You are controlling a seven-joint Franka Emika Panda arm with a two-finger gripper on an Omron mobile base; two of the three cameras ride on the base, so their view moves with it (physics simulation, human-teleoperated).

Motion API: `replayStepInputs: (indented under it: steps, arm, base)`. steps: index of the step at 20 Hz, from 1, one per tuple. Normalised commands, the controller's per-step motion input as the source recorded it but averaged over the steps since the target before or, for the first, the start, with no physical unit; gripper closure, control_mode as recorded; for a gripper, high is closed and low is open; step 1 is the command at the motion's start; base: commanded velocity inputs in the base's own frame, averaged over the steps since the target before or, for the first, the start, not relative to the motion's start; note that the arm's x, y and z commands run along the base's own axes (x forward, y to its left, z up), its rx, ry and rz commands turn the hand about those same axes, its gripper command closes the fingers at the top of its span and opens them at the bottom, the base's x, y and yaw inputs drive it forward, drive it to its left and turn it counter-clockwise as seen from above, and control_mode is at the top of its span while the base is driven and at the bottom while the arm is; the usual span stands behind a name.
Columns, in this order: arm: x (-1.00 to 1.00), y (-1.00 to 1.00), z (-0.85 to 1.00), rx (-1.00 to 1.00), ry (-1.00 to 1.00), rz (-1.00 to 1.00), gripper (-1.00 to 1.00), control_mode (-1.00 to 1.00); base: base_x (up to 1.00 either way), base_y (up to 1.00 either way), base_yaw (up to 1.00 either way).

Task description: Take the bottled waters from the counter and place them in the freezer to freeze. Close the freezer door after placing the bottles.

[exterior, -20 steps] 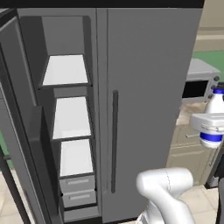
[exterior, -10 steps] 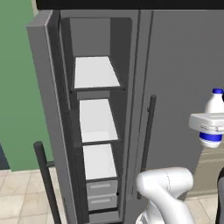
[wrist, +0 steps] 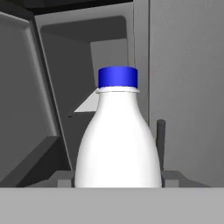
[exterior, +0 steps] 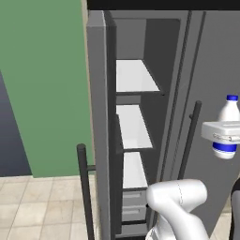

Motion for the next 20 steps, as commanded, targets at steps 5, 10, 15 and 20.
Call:
replayStepInputs:
  steps: [5, 10, 15, 20]
  arm:
    - [0.00, 0.00, 0.00, 0.00, 0.00, 0.00, 1.00, 1.00]
    - [0.00, 0.00, 0.00, 0.00, 0.00, 0.00, 1.00, 1.00]
    - [0.00, 0.00, 0.00, 0.00, 0.00, 0.00, 1.00, 1.00]
    - [0.00, 0.00, 0.00, 0.00, 0.00, 0.00, 1.00, 1.00]
  base:
    - [0.31, 0.18, 0.04]
    - [0.37, 0.08, 0.02]
    - [0.49, 0.21, 0.05]
    - [0.56, 0.38, 0.09]
